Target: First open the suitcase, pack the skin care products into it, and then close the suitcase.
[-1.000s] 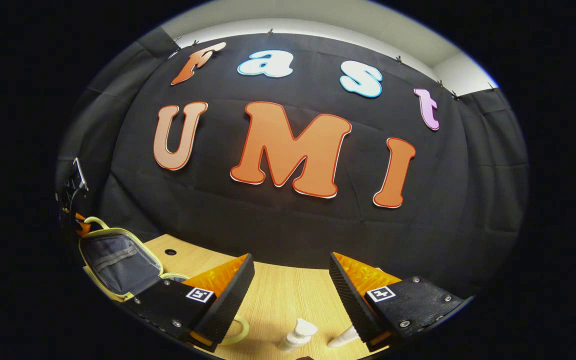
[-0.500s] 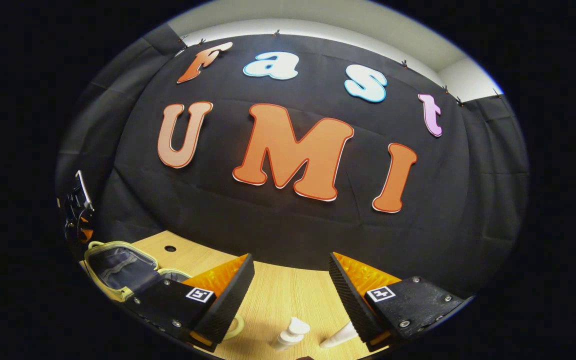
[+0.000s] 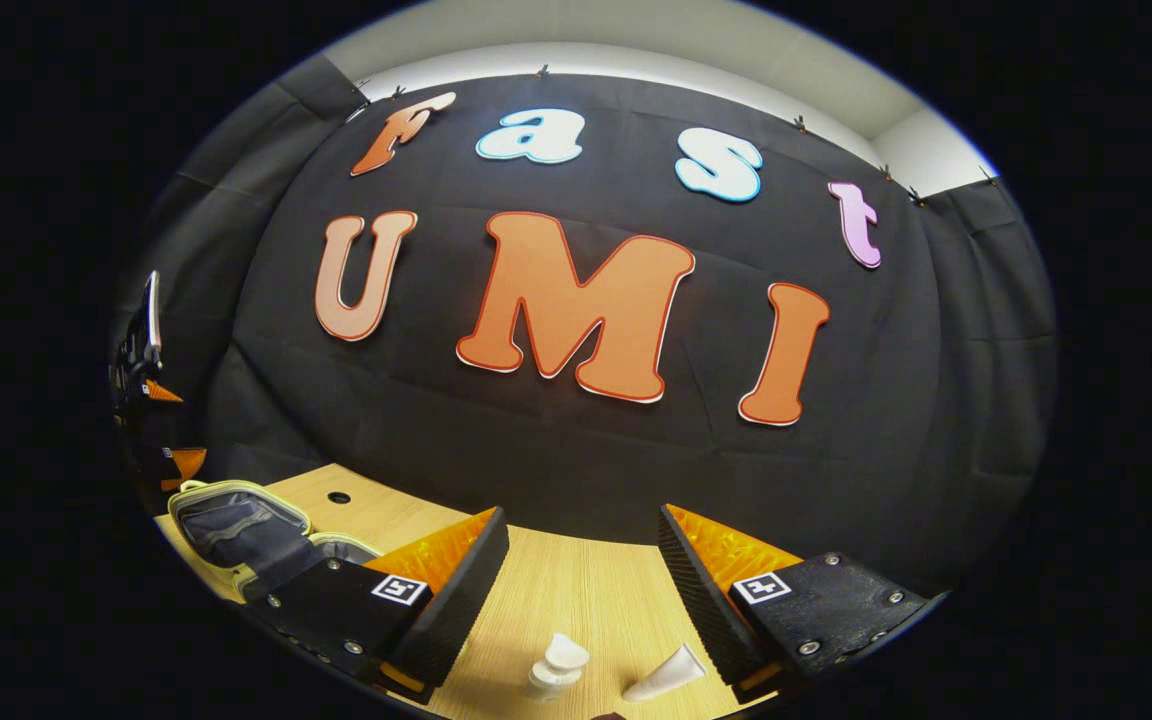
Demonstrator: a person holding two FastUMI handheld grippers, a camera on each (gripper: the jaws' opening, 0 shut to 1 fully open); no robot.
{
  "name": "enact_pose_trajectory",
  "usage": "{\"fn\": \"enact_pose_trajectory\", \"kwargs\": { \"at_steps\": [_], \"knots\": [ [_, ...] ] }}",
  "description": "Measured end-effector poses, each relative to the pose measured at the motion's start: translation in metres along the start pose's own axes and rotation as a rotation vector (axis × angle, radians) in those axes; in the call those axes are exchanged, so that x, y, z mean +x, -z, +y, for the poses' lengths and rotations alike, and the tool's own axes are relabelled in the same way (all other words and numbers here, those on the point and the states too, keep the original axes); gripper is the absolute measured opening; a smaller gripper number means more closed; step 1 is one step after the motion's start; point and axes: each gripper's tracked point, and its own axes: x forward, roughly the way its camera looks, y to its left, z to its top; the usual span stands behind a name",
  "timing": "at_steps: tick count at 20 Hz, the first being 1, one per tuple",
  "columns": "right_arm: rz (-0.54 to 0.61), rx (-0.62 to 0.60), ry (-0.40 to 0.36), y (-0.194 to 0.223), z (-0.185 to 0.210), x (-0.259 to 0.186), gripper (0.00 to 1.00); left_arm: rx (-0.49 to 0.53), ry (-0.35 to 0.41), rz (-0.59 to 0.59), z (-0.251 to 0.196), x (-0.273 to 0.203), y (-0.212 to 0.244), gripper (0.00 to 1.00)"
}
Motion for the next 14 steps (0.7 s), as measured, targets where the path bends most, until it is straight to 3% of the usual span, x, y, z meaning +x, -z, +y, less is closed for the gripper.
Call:
{"fn": "enact_pose_trajectory", "kwargs": {
  "at_steps": [1,7,14],
  "knots": [
    [-0.005,-0.002,-0.008,0.0,-0.002,-0.002,0.95,-0.02,0.019,-0.038,-0.016,-0.006,-0.016,1.0],
    [-0.008,-0.018,-0.008,0.009,-0.03,-0.005,0.95,-0.13,0.151,-0.137,-0.115,-0.037,-0.088,0.98],
    [0.005,0.011,0.014,0.022,-0.073,-0.01,0.95,-0.158,0.27,-0.266,-0.192,-0.064,-0.176,1.0]
  ]
}}
